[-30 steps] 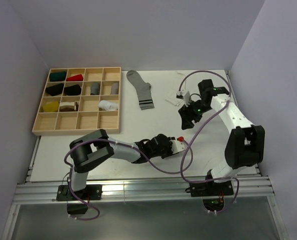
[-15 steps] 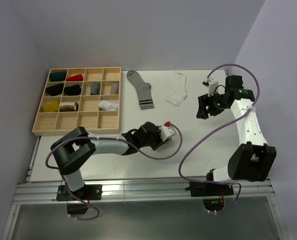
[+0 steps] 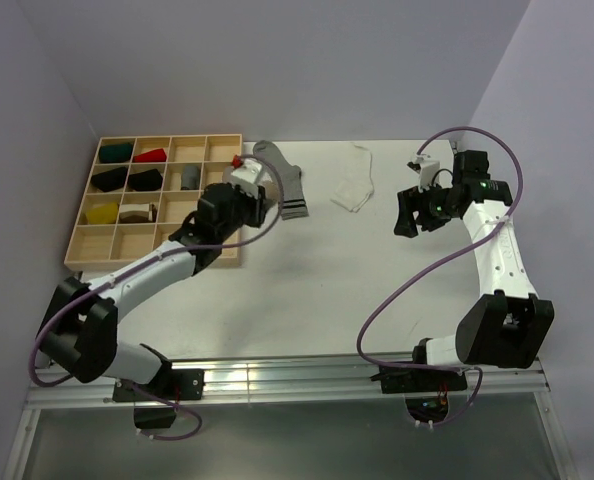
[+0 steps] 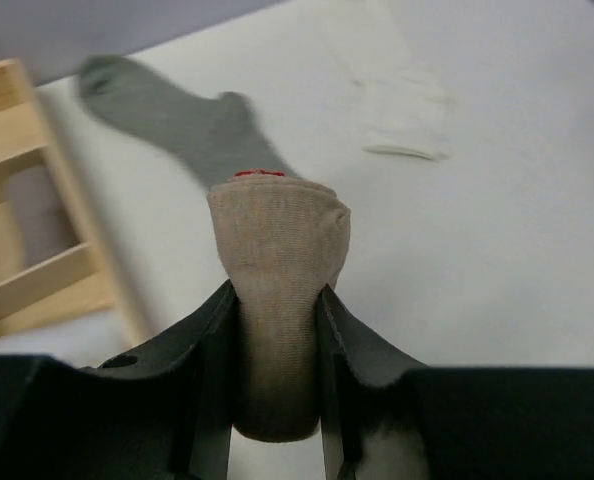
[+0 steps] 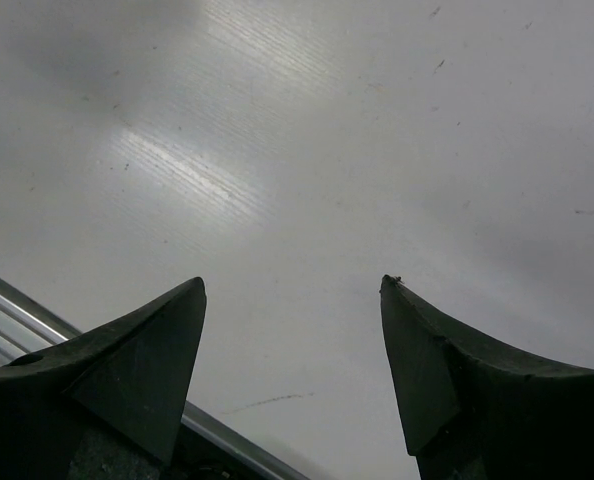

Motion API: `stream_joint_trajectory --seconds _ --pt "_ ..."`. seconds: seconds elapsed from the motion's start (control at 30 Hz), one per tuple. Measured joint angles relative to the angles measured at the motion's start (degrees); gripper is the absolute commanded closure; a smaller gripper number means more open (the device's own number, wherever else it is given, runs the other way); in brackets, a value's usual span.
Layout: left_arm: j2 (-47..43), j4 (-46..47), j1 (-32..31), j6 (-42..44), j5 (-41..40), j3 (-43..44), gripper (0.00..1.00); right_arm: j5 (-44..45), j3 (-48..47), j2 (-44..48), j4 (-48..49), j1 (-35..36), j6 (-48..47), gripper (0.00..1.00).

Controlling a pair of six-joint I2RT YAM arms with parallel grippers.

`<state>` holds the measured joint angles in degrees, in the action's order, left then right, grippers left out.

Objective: Roll the socks
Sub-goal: Place the sock in the storage box.

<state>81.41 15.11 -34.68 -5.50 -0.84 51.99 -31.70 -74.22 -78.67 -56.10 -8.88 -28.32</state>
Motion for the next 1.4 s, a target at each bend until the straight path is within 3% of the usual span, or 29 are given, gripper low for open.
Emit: stream_joint_trajectory --seconds 0.33,0.6,0.97,1.4 --pt "0.7 -9.3 12.7 -1.2 -26.0 5.6 1.0 0.0 0.0 -0.1 0.0 0.0 -0.1 0.22" --pt "10.3 -14.1 18.3 -1.3 -36.8 9.9 1.0 -0.1 0.0 -0.7 0.0 0.0 -0.1 0.22" --pt "22.1 -20.3 22.7 -2.7 -39.5 16.9 1.0 -0.3 0.7 -1.4 0.3 0.0 -0.1 0.22" --pt "30.1 -25.2 23.5 -6.3 -34.7 19.5 1.0 -0.2 1.5 -1.5 0.5 0.0 -0.1 0.22"
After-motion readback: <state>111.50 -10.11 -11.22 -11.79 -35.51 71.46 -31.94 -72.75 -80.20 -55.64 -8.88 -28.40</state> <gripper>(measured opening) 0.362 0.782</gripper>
